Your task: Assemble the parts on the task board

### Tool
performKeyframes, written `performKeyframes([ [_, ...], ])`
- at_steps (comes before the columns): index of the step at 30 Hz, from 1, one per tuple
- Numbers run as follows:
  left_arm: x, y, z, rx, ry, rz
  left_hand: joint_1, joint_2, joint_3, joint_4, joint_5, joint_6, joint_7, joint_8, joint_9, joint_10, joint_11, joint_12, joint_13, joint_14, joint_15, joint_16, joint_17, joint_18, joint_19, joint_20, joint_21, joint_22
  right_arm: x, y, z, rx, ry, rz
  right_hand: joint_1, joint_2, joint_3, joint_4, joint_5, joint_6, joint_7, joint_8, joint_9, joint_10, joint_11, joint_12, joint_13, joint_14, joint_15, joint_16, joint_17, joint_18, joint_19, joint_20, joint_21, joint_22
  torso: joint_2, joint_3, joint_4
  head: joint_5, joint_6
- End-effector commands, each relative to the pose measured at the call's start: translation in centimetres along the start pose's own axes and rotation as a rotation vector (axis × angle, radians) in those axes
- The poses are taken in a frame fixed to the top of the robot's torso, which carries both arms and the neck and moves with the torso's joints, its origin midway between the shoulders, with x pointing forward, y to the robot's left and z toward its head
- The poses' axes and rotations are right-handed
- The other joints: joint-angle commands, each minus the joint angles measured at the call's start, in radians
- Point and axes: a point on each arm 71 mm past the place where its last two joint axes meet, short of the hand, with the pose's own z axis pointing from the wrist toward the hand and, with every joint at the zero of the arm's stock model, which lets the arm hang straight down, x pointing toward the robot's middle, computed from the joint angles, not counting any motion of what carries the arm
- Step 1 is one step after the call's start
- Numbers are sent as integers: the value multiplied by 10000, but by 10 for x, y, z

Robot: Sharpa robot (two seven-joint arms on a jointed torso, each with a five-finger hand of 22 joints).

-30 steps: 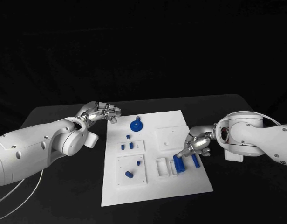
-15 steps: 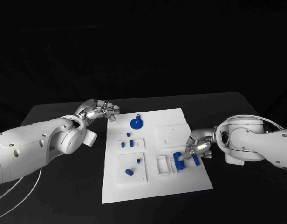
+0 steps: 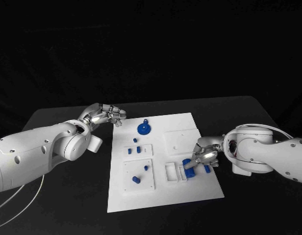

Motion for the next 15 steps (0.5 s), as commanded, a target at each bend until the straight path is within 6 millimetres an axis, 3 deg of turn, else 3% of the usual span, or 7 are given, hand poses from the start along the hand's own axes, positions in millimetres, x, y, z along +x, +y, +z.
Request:
performKeyframes([
  [1, 3, -2, 0, 121, 161, -107, -83, 4, 14, 57, -62, -60, 1, 51, -16, -90, 1, -42, -14, 87, 9, -33, 17, 194, -37, 14, -60, 16, 7, 2, 2, 26, 57, 158, 131, -12, 2, -73, 46, -10, 57, -16, -27, -43, -4, 50, 9, 3, -21, 26, 18, 470, -15, 2, 36, 208, 5, 3, 3, 17, -38],
  [12, 1, -1, 0, 77, 168, -100, -82, 1, 15, 56, -63, -62, 1, 52, -17, -92, 1, -42, -15, 88, 8, -41, 28, 195, -36, 13, -63, 19, 17, 5, 1, 184, 398, 70, 771, 104, 124, -538, 249, 77, 71, -65, -33, -22, 13, 73, 2, 51, 1, -2, 41, 470, -6, 87, 126, 199, 1, -18, 2, 39, -96],
  [15, 1, -1, -1, 75, 142, -91, -81, 0, 15, 54, -63, -63, 1, 52, -17, -93, 1, -43, -15, 88, 8, -44, 32, 195, -36, 12, -64, 20, 17, 6, 2, 238, 183, -50, 1291, 52, 358, -909, -76, 108, 80, -84, -35, -16, 27, 75, -8, 72, 15, -23, 40, 469, 11, 115, 154, 189, 1, -18, 2, 39, -96],
])
